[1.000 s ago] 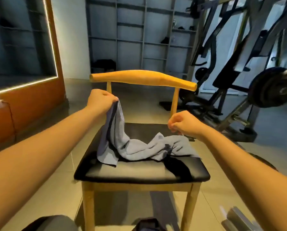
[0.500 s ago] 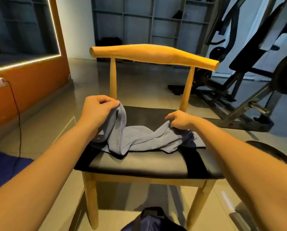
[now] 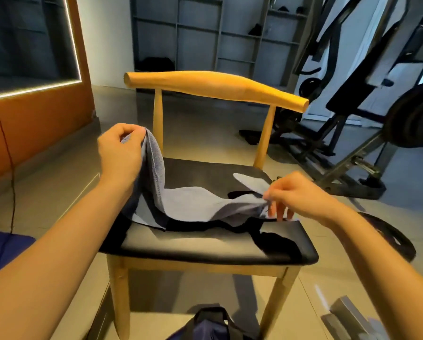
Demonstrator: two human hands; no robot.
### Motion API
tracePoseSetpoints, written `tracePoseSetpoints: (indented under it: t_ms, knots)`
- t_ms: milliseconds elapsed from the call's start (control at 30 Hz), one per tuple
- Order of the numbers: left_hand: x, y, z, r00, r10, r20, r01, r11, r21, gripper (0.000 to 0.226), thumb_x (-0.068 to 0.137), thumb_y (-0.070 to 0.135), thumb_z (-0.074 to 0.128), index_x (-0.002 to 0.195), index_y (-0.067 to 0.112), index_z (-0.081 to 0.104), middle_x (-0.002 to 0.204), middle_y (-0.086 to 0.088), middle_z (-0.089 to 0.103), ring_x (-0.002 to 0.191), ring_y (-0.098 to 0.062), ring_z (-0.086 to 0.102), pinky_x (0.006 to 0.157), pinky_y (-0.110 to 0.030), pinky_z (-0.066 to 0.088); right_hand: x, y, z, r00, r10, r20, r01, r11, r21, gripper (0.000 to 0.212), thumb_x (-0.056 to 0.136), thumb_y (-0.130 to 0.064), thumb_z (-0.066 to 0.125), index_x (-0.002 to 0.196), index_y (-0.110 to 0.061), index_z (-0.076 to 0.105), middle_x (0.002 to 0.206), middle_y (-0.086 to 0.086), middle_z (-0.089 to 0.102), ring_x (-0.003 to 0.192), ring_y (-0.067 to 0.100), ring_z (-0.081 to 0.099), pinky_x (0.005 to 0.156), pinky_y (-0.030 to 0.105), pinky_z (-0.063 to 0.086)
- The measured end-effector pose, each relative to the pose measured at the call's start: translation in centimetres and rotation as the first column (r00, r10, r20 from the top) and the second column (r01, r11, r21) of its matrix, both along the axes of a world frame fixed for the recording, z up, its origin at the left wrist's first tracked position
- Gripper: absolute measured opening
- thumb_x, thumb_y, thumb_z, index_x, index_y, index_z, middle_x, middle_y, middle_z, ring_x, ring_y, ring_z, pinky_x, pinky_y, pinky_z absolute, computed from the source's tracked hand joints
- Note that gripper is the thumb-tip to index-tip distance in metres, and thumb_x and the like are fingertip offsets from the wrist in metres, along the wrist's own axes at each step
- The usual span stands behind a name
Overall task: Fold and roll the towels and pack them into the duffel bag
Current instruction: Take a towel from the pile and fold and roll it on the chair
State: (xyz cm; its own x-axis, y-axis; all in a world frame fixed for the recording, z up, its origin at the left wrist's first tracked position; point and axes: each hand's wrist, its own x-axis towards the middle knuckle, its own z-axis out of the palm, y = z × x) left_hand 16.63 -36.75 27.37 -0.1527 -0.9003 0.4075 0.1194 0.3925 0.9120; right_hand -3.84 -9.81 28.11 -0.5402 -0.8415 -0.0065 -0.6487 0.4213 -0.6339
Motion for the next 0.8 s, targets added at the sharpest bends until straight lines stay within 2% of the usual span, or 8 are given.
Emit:
tracePoseSetpoints:
  t_ms: [67,100,200,333,467,667,733,800]
  knots:
    - [-0.1,0.3,-0.2,0.993,-0.077,0.084,0.077,0.997,-0.002,0.011,0.091,0.021,0.069,0.083,0.026,0.075,0.083,0.008,0.071,0.08,-0.004,0.064,0.077,-0.023,0.053,0.2,2.7,-1.3,0.981,0.038,0.188,-0.099,0.941,0.325,0.021,0.101,-0.013,0.057,0.094,-0.005,0.074,0.08,0.013,0.077,0.072,0.032,0.074,0.067,0.036,0.062]
    - [-0.2,0.6,-0.4,0.978,-0.127,0.163,0.129,0.992,-0.006,0.013,0.091,0.02,0.071,0.08,0.027,0.074,0.082,0.009,0.071,0.078,-0.003,0.063,0.075,-0.021,0.05,-0.2,3.5,-1.7,0.98,-0.015,0.199,-0.055,0.938,0.342,0.019,0.102,-0.013,0.056,0.098,-0.004,0.072,0.08,0.014,0.077,0.07,0.031,0.073,0.064,0.034,0.061]
    - [-0.6,1.9,-0.9,0.923,-0.218,0.318,0.231,0.973,-0.003,0.006,0.089,0.019,0.075,0.084,0.018,0.076,0.081,0.005,0.071,0.072,0.001,0.062,0.067,-0.017,0.045,-2.2,4.1,-2.8,0.962,-0.261,0.079,0.249,0.959,0.134,0.017,0.099,-0.01,0.059,0.094,0.003,0.07,0.073,0.019,0.073,0.06,0.026,0.066,0.051,0.027,0.054]
    - [-0.8,2.9,-1.4,0.892,-0.215,0.397,0.264,0.962,-0.073,0.01,0.083,0.019,0.08,0.083,0.01,0.075,0.079,-0.002,0.071,0.06,0.006,0.059,0.062,-0.015,0.047,-3.1,1.0,-3.8,0.934,-0.357,-0.016,0.357,0.934,-0.009,0.013,0.091,-0.009,0.063,0.085,-0.001,0.071,0.078,0.022,0.072,0.058,0.022,0.063,0.054,0.033,0.057]
    - [-0.7,3.6,-1.2,0.821,-0.27,0.502,0.352,0.933,-0.074,0.008,0.084,0.023,0.081,0.08,0.017,0.079,0.075,0.004,0.072,0.067,0.007,0.062,0.06,-0.015,0.047,-2.1,-4.6,-3.9,0.929,-0.259,-0.266,0.265,0.964,-0.01,0.013,0.085,-0.026,0.071,0.075,-0.018,0.071,0.069,0.0,0.068,0.07,0.021,0.065,0.062,0.037,0.056]
    - [0.4,3.2,-0.4,0.594,-0.409,0.693,0.481,0.871,0.101,0.02,0.1,0.015,0.062,0.096,0.023,0.08,0.091,0.01,0.073,0.088,-0.006,0.063,0.065,-0.016,0.046,-1.8,-10.4,-4.2,0.879,-0.071,-0.471,0.276,0.883,0.38,0.031,0.083,-0.041,0.072,0.092,-0.015,0.057,0.083,0.003,0.062,0.084,0.027,0.063,0.071,0.038,0.054]
    - [0.9,2.8,-0.2,0.595,-0.414,0.689,0.477,0.872,0.112,0.022,0.1,0.011,0.061,0.099,0.023,0.08,0.094,0.009,0.073,0.09,-0.008,0.063,0.064,-0.016,0.046,-1.8,-11.1,-4.1,0.881,-0.031,-0.472,0.273,0.849,0.453,0.029,0.084,-0.036,0.07,0.096,-0.015,0.056,0.083,0.003,0.059,0.085,0.027,0.064,0.077,0.04,0.058]
    - [1.3,2.3,-0.2,0.675,-0.371,0.638,0.422,0.903,0.078,0.017,0.096,0.01,0.066,0.095,0.02,0.079,0.092,0.007,0.073,0.087,-0.008,0.065,0.061,-0.014,0.046,-2.0,-11.5,-3.9,0.894,-0.042,-0.446,0.269,0.847,0.459,0.026,0.086,-0.032,0.07,0.098,-0.011,0.06,0.081,0.005,0.06,0.082,0.028,0.064,0.076,0.038,0.059]
